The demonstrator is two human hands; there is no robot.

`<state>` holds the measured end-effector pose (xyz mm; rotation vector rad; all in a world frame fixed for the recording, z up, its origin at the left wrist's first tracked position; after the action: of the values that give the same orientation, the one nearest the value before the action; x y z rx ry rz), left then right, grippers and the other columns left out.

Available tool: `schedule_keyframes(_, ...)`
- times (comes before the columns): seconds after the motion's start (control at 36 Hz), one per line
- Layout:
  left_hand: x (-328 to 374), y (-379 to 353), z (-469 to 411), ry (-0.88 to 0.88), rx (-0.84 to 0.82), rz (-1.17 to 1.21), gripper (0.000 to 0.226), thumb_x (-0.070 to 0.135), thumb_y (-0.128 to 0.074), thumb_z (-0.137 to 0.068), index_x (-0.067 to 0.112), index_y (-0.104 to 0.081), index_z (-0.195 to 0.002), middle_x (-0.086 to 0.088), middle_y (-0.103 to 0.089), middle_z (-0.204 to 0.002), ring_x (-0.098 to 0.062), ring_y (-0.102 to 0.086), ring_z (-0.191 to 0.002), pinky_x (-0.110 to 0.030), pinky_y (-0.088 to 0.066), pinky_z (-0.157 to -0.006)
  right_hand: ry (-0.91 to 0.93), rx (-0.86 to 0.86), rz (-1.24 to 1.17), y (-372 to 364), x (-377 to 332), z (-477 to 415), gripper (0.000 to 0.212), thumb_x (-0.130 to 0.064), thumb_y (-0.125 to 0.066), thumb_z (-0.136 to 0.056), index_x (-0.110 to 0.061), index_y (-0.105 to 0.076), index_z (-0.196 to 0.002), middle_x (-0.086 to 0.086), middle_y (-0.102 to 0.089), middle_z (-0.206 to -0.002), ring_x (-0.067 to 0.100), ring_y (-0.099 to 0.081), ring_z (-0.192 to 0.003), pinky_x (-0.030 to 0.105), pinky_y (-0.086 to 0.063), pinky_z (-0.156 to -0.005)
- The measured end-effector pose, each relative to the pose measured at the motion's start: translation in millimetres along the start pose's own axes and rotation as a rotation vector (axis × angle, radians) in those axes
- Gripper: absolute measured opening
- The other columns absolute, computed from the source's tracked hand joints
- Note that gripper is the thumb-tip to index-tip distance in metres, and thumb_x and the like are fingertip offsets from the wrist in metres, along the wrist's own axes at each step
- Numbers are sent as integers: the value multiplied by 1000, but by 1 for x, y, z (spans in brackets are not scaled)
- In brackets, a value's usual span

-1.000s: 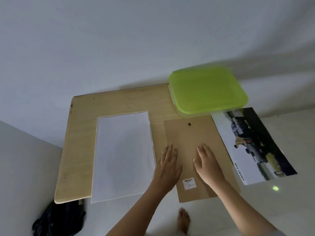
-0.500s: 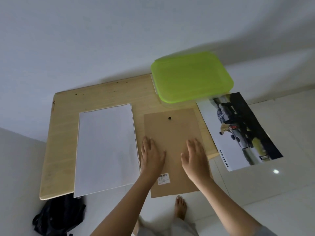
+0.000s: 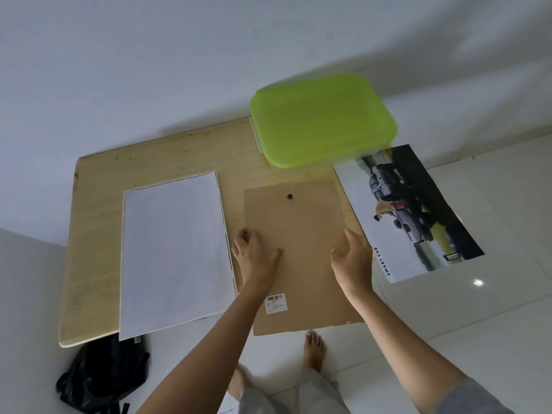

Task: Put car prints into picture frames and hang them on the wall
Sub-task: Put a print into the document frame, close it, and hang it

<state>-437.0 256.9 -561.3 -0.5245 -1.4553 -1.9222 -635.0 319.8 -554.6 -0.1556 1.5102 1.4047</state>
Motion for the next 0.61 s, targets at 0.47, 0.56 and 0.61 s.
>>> schedule_keyframes(0.47, 6, 18, 6, 52, -13, 395, 66, 19, -73, -77, 17, -41, -135, -3, -38, -130, -17, -42, -118, -31, -38, -100, -134, 169, -281, 38, -3, 14, 43, -7, -53, -89, -16, -50, -131, 11, -47, -124, 8, -46, -94, 21, -36, -85)
schedule_keyframes(0.56, 2, 41, 5, 11, 35, 456, 60, 16, -73, -77, 16, -47, -131, -2, -42, -125, -15, -48, -110, -28, -42, -94, -124, 166, -318, 32, -15, 21, 44, -7, -55, -87, -16, -51, -130, 9, -48, -121, 9, -47, -95, 22, -37, -88)
schedule_keyframes(0.61, -4, 61, 3, -15, 64, 493, 58, 13, -72, -77, 14, -48, -130, -2, -43, -124, -14, -49, -108, -24, -42, -89, -109, 157, -344, 22, -27, 26, 44, -6, -57, -86, -15, -51, -129, 8, -49, -122, 9, -48, -98, 24, -38, -90)
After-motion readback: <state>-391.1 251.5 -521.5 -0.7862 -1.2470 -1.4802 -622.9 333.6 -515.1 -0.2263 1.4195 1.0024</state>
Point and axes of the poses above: each hand's wrist, its own z-axis away from the middle knuckle, its own y-axis out of the back of the hand, x = y × z, the point moved 6 cm from there along -z, towards the middle knuckle
